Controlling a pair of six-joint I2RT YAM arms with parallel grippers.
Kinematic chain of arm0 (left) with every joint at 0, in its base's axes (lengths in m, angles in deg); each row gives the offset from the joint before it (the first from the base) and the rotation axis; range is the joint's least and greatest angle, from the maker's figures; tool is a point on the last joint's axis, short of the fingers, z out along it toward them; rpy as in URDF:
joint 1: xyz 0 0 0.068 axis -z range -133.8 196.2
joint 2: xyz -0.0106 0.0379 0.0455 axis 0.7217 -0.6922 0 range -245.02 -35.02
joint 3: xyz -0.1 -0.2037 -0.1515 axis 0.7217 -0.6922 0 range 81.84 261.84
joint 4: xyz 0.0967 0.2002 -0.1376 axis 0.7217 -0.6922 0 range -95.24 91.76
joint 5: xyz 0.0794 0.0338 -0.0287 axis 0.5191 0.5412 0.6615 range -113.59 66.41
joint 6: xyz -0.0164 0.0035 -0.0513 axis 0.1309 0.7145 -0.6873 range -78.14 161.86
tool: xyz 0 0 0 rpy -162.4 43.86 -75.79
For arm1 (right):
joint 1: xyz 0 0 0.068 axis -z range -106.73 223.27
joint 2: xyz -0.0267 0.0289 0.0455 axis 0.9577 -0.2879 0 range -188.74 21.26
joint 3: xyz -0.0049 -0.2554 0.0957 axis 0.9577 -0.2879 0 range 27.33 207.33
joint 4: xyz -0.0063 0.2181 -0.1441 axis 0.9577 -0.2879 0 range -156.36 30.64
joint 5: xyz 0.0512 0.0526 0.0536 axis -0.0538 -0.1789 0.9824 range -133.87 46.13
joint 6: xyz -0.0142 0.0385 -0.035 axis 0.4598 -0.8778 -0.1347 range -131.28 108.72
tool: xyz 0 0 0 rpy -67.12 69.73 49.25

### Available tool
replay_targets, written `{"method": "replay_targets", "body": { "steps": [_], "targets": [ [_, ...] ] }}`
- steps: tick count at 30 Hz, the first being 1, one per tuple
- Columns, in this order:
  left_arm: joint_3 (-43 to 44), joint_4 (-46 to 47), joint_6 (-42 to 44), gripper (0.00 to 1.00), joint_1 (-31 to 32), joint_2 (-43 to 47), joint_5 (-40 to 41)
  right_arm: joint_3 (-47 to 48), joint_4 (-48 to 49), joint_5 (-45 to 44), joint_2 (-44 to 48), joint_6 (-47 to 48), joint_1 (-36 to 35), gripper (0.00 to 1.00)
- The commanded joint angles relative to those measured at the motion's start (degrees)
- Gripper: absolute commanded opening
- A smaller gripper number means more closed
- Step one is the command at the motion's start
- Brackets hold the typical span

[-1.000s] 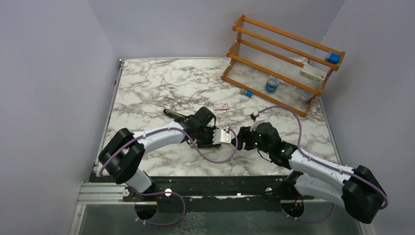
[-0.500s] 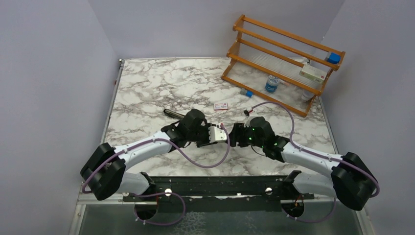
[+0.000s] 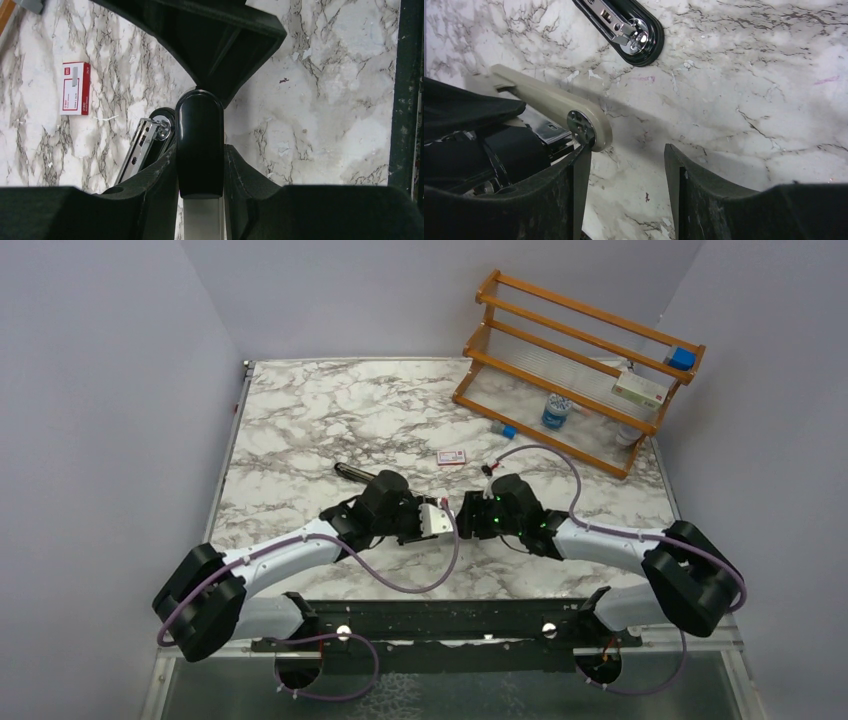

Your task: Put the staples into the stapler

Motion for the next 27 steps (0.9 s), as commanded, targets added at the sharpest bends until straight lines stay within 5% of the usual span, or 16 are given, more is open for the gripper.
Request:
{"method": "replay_targets", "body": {
  "steps": [1, 11, 20, 27],
  "targets": [
    [-0.50, 10.58, -2.27, 0.00, 0.01, 6.06, -9.27, -0.52, -1.73, -7.55, -4.85, 2.74, 0.67, 0.56],
    [-1.96, 11.76, -3.63, 0.00, -0.98, 8.72, -12.23, -2.12, 2.73, -3.21, -5.48, 1.58, 0.69, 0.56],
    [-2.74, 11.54, -3.62, 0.00, -2.46, 7.87, -8.59, -0.66, -8.11, -10.63, 12.48, 3.58, 0.71, 0.57],
    [-4.60, 17.11, -6.49, 0.00, -2.75, 8.06, -7.66, -2.06, -6.87, -4.50, 24.26, -1.40, 0.71, 0.53]
  ]
}}
